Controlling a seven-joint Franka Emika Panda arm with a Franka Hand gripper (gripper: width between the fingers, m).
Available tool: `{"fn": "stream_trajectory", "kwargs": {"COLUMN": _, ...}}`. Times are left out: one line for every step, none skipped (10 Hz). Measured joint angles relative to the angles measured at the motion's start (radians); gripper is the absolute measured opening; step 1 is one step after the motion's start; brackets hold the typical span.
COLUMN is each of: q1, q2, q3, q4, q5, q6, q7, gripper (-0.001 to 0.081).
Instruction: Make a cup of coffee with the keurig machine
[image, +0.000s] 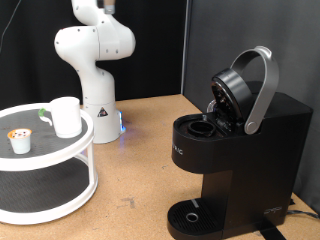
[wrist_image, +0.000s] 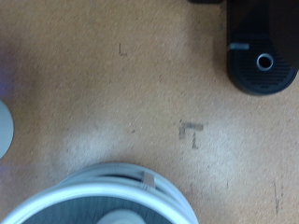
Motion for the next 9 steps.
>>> {"fn": "stream_trajectory", "kwargs": {"q1": -0.008, "q2": -0.004, "q3": -0.029, "q4": 0.002, "q5": -0.029, "q6": -0.014, "q7": -0.035, "gripper": 0.0800}}
{"fn": "stream_trajectory", "kwargs": {"q1": -0.011, "q2": -0.006, "q3": -0.039, "q4": 0.004, "q5": -0.040, "q6": -0.021, "q7": -0.055, "gripper": 0.0800}}
{"fn": "stream_trajectory", "kwargs": {"q1": -0.011, "q2": -0.006, "q3": -0.039, "q4": 0.003, "q5": -0.039, "q6": -0.021, "q7": -0.054, "gripper": 0.0800}}
{"fn": "stream_trajectory", "kwargs": {"q1": -0.012, "q2": -0.005, "q3": -0.043, "q4": 0.001, "q5": -0.039, "q6": -0.019, "q7": -0.054, "gripper": 0.0800}}
{"fn": "stream_trajectory", "kwargs": {"q1": -0.016, "q2": -0.006, "q3": -0.054, "q4": -0.002, "q5": -0.044, "q6": -0.010, "q7": -0.057, "gripper": 0.0800}}
{"fn": "stream_trajectory", "kwargs": {"q1": -0.023, "q2": -0.006, "q3": -0.073, "q4": -0.003, "q5": -0.061, "q6": -0.008, "q7": -0.073, "gripper": 0.0800}}
{"fn": "stream_trajectory", "kwargs": {"q1": -0.032, "q2": -0.006, "q3": -0.101, "q4": -0.003, "q5": -0.082, "q6": -0.008, "q7": -0.100, "gripper": 0.0800}}
{"fn": "stream_trajectory", "kwargs": {"q1": -0.042, "q2": -0.006, "q3": -0.132, "q4": -0.003, "q5": -0.103, "q6": -0.010, "q7": -0.133, "gripper": 0.0800}}
{"fn": "stream_trajectory", "kwargs": {"q1": -0.050, "q2": -0.005, "q3": -0.163, "q4": -0.001, "q5": -0.125, "q6": -0.015, "q7": -0.170, "gripper": 0.0800}}
